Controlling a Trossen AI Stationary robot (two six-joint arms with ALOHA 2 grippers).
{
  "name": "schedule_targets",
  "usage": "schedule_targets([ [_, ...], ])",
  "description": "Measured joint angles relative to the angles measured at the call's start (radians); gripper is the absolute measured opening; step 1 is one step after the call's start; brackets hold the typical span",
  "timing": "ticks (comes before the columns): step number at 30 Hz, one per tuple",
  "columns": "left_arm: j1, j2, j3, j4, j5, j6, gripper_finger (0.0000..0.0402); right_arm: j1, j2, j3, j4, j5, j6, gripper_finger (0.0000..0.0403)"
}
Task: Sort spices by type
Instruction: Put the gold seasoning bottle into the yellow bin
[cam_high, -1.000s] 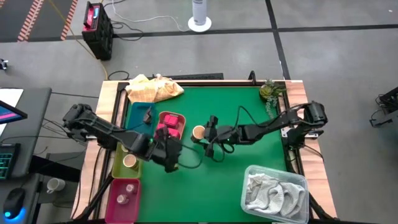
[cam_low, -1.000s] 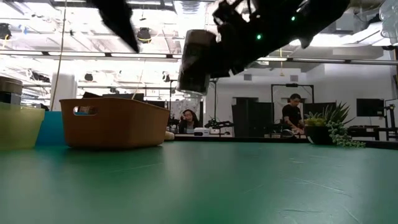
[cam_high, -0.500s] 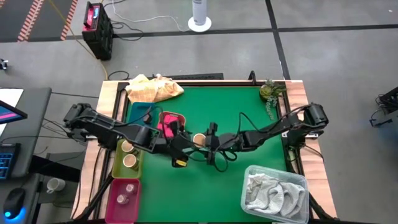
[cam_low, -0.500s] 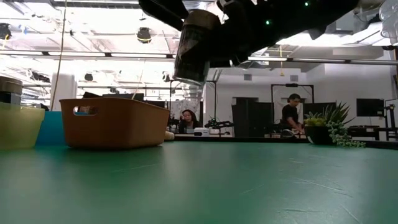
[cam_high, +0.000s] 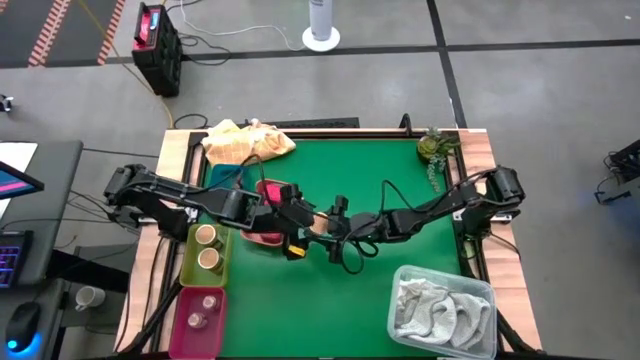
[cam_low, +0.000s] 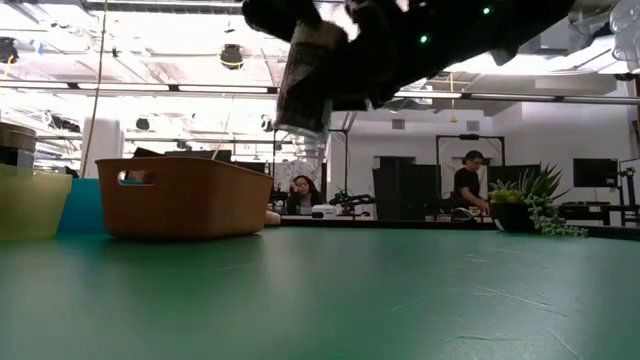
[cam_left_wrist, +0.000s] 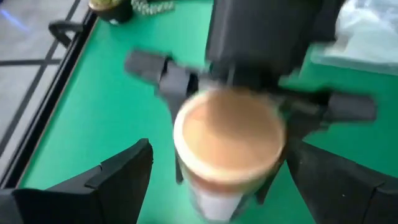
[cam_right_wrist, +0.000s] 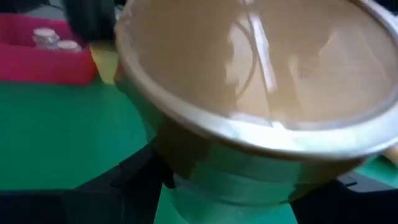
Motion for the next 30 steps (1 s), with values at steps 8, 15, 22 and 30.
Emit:
schedule_targets([
  [8, 0.012, 0.000, 0.027, -0.016, 0.084, 0.080, 0.0353, 0.000, 0.089, 0.101, -0.035, -0.009, -0.025, 0.0300],
  [15, 0.011, 0.000, 0.027, -0.125, 0.117, 0.038, 0.0351, 0.000, 0.093, 0.129, -0.052, -0.008, -0.028, 0.0300],
  [22, 0.011, 0.000, 0.027, -0.130, 0.117, 0.048, 0.0351, 0.005, 0.093, 0.129, -0.046, -0.011, -0.025, 0.0300],
  [30, 0.011, 0.036, 0.027, -0.124, 0.134, 0.079, 0.0320, 0.016, 0.093, 0.129, -0.037, -0.013, -0.030, 0.0300],
])
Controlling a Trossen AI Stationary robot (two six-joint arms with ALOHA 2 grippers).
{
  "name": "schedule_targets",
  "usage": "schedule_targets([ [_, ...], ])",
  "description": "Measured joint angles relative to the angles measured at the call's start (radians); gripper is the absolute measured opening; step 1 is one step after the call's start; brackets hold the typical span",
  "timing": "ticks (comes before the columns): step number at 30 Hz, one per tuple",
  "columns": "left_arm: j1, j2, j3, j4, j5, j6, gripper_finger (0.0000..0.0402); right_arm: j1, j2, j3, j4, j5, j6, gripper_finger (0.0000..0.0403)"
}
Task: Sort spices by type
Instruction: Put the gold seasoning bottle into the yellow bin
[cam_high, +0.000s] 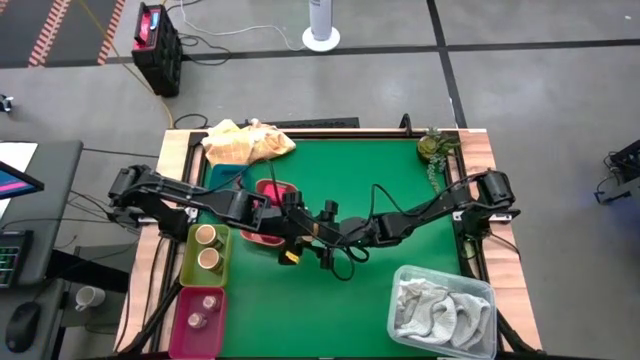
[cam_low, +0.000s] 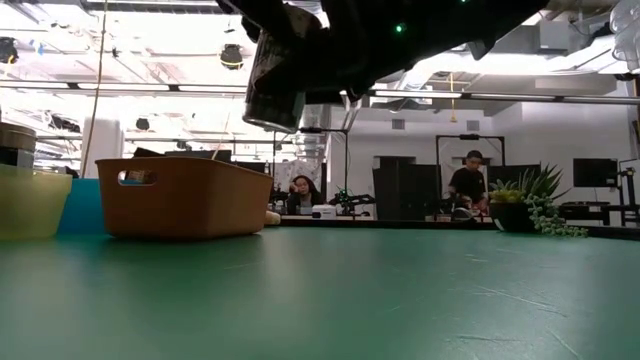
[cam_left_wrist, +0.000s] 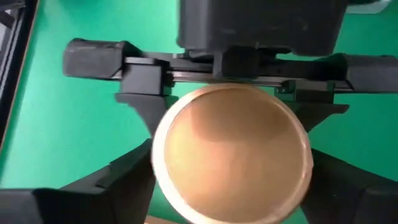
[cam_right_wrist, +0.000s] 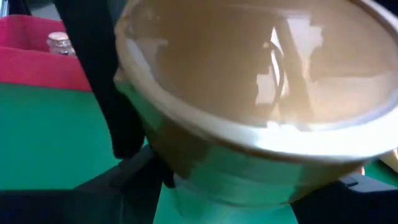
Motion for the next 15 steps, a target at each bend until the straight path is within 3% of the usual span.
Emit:
schedule_targets([
  [5, 0.000, 0.013, 0.000, 0.009, 0.000, 0.009, 0.0268, 0.000, -0.001, 0.000, -0.007, 0.000, 0.000, 0.0333],
  [10, 0.000, 0.012, 0.002, 0.001, 0.000, 0.004, 0.0268, 0.004, -0.002, 0.000, -0.012, 0.000, 0.000, 0.0344],
  [15, -0.019, 0.001, 0.068, -0.118, -0.001, -0.041, 0.0268, 0.002, -0.043, 0.000, -0.120, 0.001, 0.008, 0.0347],
])
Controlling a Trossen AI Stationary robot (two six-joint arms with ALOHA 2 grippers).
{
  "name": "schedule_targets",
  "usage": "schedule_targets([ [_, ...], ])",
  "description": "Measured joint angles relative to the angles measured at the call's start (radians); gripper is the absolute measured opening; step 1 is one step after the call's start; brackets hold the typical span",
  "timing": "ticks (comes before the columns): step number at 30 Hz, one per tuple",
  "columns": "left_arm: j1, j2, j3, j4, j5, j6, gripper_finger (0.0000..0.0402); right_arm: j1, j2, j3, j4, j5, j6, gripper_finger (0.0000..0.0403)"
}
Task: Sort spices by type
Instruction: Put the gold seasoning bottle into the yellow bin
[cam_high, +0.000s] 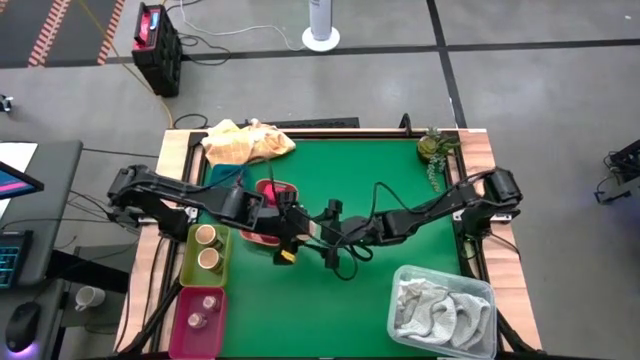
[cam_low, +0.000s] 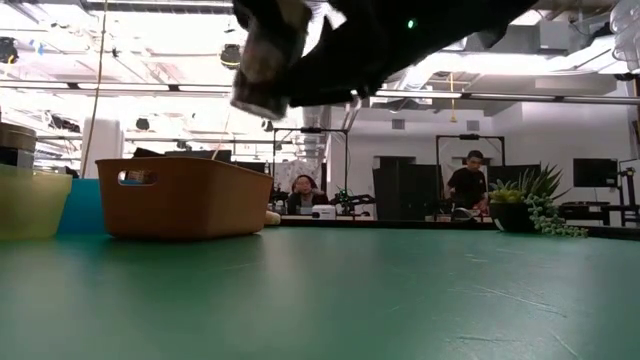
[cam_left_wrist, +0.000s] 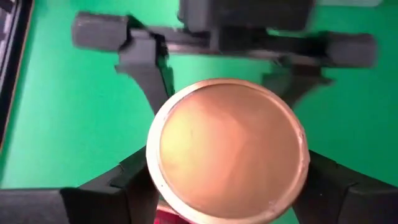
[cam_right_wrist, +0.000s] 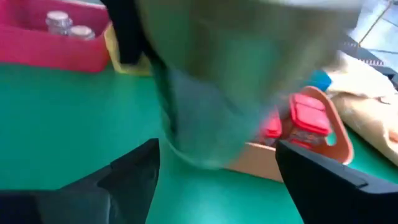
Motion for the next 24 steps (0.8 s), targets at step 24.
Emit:
schedule_targets([
  [24, -0.618, -0.293, -0.190, -0.597, -0.316, -1.103, 0.0275, -0.038, -0.252, -0.001, -0.210, 0.106, -0.023, 0.0337],
])
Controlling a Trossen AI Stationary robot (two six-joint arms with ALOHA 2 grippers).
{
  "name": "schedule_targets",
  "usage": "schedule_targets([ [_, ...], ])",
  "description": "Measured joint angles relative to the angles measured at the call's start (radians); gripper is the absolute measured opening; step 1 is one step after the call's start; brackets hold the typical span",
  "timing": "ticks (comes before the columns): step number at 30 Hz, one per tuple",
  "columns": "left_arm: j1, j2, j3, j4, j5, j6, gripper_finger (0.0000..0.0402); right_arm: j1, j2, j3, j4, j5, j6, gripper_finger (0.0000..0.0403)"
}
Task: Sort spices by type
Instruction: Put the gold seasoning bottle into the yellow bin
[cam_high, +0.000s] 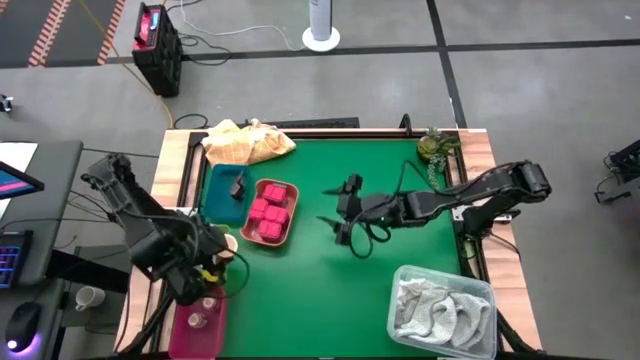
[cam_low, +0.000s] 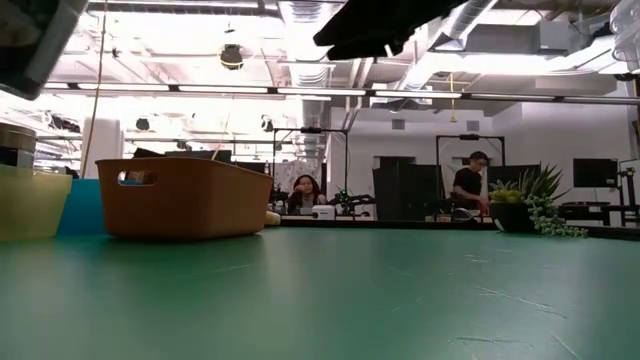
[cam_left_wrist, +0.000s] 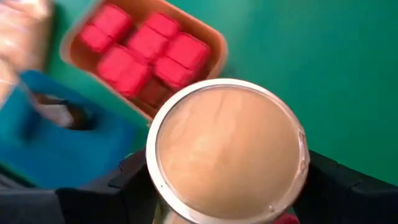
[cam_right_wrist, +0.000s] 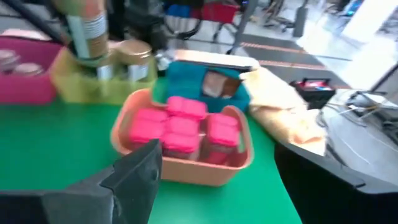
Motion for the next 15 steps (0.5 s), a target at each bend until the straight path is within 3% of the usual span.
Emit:
schedule_targets([
  [5, -0.059, -0.017, -0.083, -0.040, -0.179, -0.151, 0.0275, -0.057, -0.022, 0.000, 0.028, -0.002, -0.011, 0.0335],
  [15, -0.064, -0.026, -0.279, -0.084, -0.265, -0.365, 0.0276, -0.085, -0.018, 0.000, 0.047, -0.054, -0.003, 0.0335],
])
